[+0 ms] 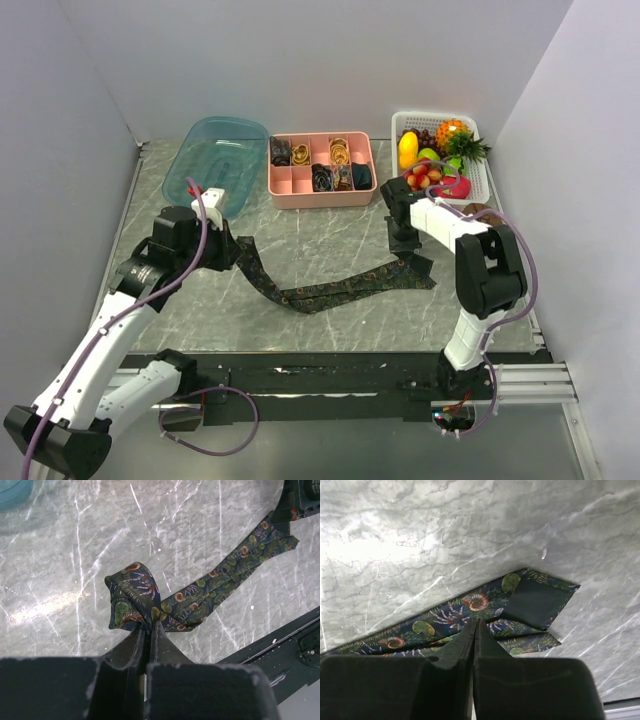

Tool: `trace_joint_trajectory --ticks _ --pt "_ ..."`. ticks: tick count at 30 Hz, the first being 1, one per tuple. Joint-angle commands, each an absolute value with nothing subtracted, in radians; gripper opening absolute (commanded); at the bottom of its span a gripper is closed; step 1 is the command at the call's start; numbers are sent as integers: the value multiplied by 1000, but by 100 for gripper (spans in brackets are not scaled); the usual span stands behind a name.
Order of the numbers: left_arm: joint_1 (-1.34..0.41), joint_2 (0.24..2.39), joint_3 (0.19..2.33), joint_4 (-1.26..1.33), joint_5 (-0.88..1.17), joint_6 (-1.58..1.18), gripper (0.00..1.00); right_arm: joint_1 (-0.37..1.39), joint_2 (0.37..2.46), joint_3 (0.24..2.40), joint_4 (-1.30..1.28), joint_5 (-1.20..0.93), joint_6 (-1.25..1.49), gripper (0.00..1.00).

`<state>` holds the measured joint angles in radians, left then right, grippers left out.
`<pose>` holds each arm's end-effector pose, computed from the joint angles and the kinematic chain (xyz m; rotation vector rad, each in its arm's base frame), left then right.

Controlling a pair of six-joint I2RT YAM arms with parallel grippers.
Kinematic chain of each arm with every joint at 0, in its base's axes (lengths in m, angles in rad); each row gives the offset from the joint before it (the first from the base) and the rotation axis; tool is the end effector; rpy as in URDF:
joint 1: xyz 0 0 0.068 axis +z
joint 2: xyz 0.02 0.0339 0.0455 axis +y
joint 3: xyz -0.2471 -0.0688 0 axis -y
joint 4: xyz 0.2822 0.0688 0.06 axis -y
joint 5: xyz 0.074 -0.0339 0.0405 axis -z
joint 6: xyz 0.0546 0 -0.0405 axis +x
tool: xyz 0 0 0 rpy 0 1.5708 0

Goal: Roll the ties
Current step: Place the tie at the center of the board.

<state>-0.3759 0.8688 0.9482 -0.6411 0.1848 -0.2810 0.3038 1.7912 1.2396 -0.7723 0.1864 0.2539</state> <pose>0.2243 -0.0993 0.3164 0.2144 2.1675 -0.5783 0.3628 0.1031 0.1341 -0.0380 2.8494 -0.1587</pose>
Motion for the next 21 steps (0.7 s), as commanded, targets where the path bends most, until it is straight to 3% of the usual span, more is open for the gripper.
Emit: trace_joint_trajectory --ticks 1,21 --pt "-373 879 962 -638 158 -258 1 310 1880 1298 -808 196 245 0" --pt "-373 796 943 -508 87 -169 1 275 2010 1459 -988 284 275 0"
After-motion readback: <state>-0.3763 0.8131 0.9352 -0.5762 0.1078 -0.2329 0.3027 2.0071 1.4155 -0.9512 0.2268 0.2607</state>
